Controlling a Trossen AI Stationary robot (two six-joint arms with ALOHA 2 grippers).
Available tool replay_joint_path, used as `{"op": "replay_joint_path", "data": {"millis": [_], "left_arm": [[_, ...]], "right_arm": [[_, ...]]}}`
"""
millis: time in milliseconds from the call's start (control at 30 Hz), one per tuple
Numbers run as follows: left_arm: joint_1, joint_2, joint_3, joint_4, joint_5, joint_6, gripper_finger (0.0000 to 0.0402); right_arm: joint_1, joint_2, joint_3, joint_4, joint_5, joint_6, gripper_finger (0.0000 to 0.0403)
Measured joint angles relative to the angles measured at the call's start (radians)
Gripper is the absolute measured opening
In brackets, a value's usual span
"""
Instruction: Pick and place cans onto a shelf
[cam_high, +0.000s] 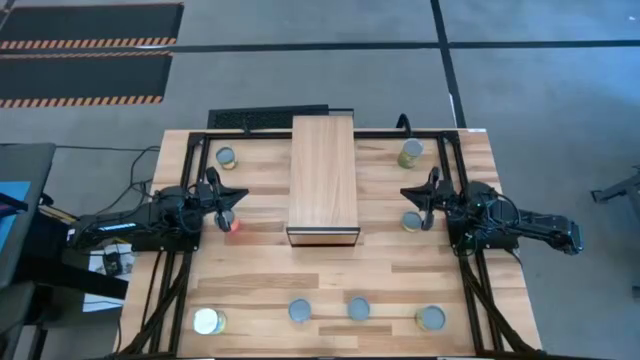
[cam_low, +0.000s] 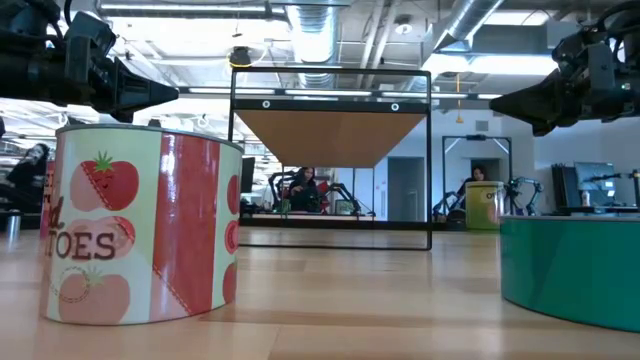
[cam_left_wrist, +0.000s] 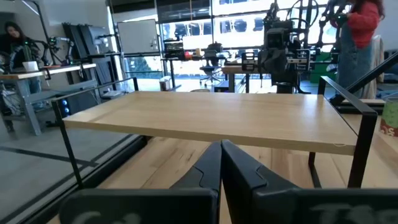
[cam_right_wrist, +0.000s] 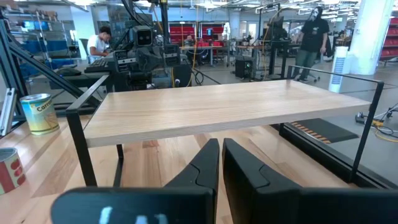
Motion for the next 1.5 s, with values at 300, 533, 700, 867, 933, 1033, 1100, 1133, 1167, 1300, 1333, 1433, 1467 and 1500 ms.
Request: {"op": "replay_joint_path", "data": {"millis": [300,533,700,867,933,1033,1100,1133,1167,1300,1333,1433,1467,1500], "left_arm": [[0.000,0.000,0.000,0.000,0.000,0.000,0.0000],[0.000,0.000,0.000,0.000,0.000,0.000,0.0000],[0.000,0.000,0.000,0.041,0.000,0.001,0.0000],[0.000,-0.001,0.007,0.236,-0.005,0.002,0.0000],[0.000,0.001,0.030,0.283,-0.006,-0.015,0.0000],[0.000,-0.002,0.071,0.341,-0.015,-0.122,0.0000],[0.000,-0.001,0.087,0.329,-0.051,-0.199,0.0000],[0.000,0.000,0.093,0.326,-0.076,-0.231,0.0000],[0.000,0.000,0.098,0.326,-0.097,-0.257,0.0000],[0.000,-0.001,0.106,0.339,-0.160,-0.368,0.0000],[0.000,0.000,0.106,0.335,-0.162,-0.393,0.0000],[0.000,0.002,0.106,0.330,-0.208,-0.407,0.0000],[0.000,0.007,0.106,0.332,-0.250,-0.381,0.0000],[0.000,0.014,0.106,0.333,-0.297,-0.366,0.0000]], "right_arm": [[0.000,0.000,0.000,0.000,0.000,0.000,0.0046],[0.000,0.000,0.000,0.000,0.000,0.000,0.0046],[0.000,0.000,0.000,0.000,0.000,0.000,0.0046],[0.000,0.000,0.000,0.000,0.000,0.000,0.0046],[0.000,0.000,0.000,0.000,0.000,0.000,0.0046],[0.000,0.000,0.000,0.000,0.000,0.000,0.0046],[0.000,0.000,0.000,0.000,0.000,0.000,0.0046],[0.000,0.000,0.000,0.000,0.000,0.000,0.0046],[0.000,0.000,0.000,0.000,0.000,0.000,0.0046],[0.000,0.000,0.000,0.000,0.000,0.000,0.0046],[0.000,0.000,0.000,0.000,0.000,0.000,0.0046],[0.000,0.000,0.000,0.000,0.000,0.000,0.0046],[0.000,0.000,0.000,0.000,0.000,0.000,0.0046],[0.000,0.000,0.000,0.000,0.000,0.000,0.0046]]}}
